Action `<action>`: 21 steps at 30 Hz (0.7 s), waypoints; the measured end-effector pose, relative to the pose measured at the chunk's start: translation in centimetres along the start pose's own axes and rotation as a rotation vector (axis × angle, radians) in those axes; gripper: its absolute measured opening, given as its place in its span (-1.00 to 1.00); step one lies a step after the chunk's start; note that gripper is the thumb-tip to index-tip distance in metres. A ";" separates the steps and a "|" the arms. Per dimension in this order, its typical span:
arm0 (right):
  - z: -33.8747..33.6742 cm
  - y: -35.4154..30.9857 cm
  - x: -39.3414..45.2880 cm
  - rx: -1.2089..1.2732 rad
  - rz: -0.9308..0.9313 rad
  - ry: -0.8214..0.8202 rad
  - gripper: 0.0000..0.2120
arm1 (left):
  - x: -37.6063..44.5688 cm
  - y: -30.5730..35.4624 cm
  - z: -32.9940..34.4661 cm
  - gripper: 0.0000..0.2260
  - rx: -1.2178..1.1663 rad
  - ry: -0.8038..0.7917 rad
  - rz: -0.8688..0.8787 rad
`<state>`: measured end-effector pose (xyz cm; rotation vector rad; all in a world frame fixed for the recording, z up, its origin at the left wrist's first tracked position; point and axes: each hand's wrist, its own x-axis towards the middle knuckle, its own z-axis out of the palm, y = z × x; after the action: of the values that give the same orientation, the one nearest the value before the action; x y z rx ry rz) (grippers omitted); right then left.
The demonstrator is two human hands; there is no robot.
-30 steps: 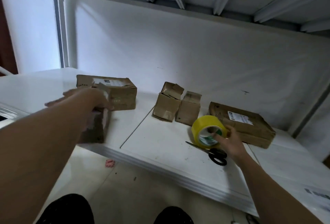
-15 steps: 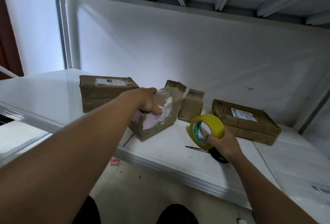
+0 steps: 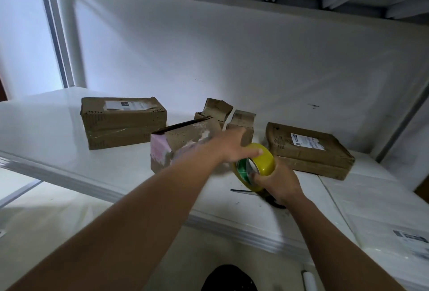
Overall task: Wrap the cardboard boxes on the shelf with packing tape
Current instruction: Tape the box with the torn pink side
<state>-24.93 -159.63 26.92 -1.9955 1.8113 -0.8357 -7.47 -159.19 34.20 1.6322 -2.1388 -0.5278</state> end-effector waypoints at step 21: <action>0.2 -1.7 -0.2 -0.058 0.058 0.006 -0.48 | 1.2 3.4 2.7 -0.74 0.309 0.268 0.019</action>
<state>-23.45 -159.24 27.69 -1.9667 1.9080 -0.7808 -11.97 -159.40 33.73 1.7239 -2.1057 0.0338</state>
